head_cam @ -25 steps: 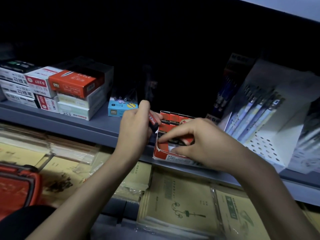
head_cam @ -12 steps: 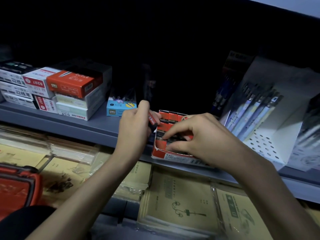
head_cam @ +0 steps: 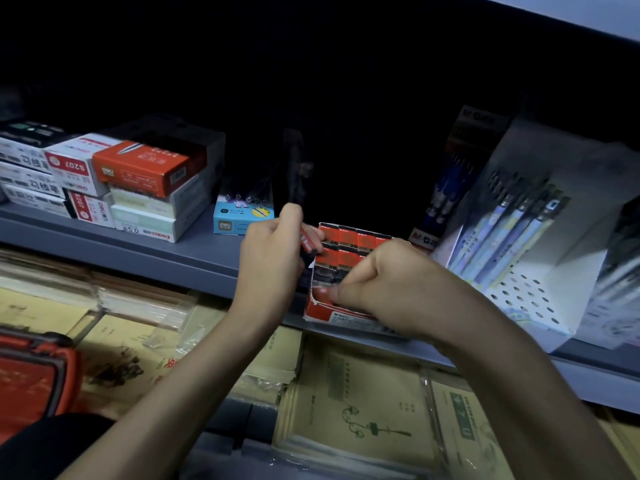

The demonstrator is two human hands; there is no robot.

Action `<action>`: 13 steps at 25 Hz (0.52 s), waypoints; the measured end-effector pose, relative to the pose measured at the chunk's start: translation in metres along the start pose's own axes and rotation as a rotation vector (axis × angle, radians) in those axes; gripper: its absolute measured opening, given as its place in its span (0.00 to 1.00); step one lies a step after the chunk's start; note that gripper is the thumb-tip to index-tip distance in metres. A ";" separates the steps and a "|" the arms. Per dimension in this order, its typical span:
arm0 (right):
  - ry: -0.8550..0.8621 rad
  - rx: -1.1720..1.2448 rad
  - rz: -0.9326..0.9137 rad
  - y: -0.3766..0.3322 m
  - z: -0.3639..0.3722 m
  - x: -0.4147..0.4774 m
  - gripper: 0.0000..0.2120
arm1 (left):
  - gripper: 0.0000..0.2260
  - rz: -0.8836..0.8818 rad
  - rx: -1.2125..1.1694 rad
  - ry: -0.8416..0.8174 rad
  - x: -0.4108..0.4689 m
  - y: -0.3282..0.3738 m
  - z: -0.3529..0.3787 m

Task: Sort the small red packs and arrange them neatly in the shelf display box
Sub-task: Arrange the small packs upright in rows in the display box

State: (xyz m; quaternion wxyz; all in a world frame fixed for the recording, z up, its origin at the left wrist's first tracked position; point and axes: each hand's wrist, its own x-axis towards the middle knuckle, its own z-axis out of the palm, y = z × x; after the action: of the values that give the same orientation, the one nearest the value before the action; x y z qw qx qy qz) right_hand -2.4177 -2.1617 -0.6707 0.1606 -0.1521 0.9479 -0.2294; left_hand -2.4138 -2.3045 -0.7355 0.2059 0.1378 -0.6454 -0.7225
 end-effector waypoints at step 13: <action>-0.027 0.071 -0.139 0.004 -0.022 -0.021 0.18 | 0.22 -0.041 -0.026 -0.037 0.000 0.002 -0.002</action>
State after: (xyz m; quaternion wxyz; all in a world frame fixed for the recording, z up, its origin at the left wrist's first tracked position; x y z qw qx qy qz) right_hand -2.4080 -2.1422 -0.6493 0.1626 -0.2147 0.9240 -0.2715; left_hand -2.4127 -2.3060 -0.7341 0.1808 0.1348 -0.6368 -0.7373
